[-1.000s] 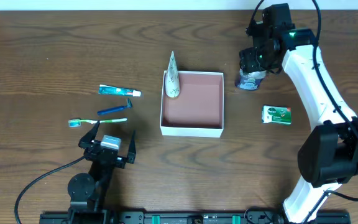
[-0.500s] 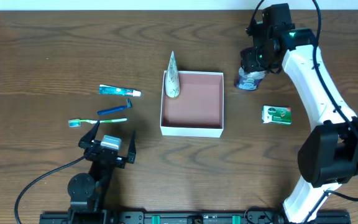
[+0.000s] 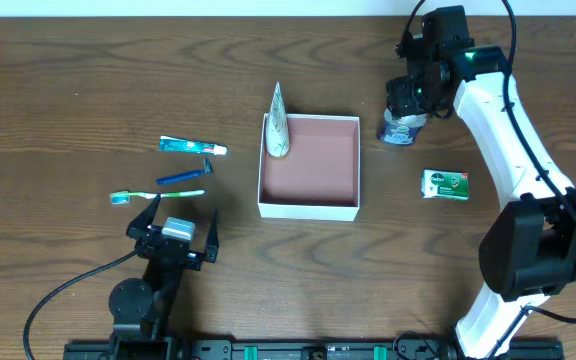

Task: Pack container
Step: 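Move the right gripper to the blue soap pump bottle and grasp it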

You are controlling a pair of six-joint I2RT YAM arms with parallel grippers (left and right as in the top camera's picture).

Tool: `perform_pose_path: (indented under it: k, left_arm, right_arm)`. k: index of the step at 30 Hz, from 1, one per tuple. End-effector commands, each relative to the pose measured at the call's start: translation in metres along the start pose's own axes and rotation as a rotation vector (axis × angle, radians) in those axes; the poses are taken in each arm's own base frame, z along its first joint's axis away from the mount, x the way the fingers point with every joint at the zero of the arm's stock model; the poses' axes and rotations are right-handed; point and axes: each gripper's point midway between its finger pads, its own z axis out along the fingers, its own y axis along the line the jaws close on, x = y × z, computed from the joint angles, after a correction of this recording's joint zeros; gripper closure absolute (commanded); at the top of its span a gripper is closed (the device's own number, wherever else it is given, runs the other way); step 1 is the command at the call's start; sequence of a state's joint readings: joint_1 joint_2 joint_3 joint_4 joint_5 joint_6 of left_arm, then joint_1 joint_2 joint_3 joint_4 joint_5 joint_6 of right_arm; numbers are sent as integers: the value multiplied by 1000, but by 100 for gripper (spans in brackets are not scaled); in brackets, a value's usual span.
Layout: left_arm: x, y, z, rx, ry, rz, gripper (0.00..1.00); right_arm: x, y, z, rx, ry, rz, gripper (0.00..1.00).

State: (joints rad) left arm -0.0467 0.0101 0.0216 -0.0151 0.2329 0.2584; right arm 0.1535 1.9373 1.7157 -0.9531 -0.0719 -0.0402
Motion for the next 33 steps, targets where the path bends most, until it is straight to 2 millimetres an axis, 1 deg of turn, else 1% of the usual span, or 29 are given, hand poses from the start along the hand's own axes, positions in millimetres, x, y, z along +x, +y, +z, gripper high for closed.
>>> perform_pose_path:
  k: [1, 5, 8, 10, 12, 20, 22, 30, 32, 33]
  left_arm:
    - [15, -4, 1, 18, 42, -18, 2]
    - [15, -4, 1, 18, 42, -18, 2]
    - [15, -4, 1, 18, 42, -18, 2]
    - [15, -4, 1, 18, 42, -18, 2]
    - [15, -4, 1, 18, 42, -18, 2]
    - [15, -4, 1, 18, 42, -18, 2]
    - [15, -4, 1, 18, 42, -18, 2]
    - [15, -4, 1, 18, 42, -18, 2]
    - [15, -4, 1, 18, 42, -18, 2]
    - [15, -4, 1, 18, 42, -18, 2]
  right_arm:
    - [6, -6, 7, 8, 24, 17, 35]
    - [9, -6, 14, 7, 40, 18, 35]
    - [14, -7, 25, 6, 70, 24, 38]
    - [15, -7, 28, 5, 76, 27, 41]
    - [14, -7, 29, 6, 72, 32, 43]
    - [11, -8, 29, 7, 60, 31, 58]
    - [10, -9, 29, 14, 58, 31, 60]
    - [10, -10, 29, 22, 55, 21, 58]
    - [9, -10, 29, 22, 54, 18, 51]
    - [9, -10, 29, 22, 54, 18, 51]
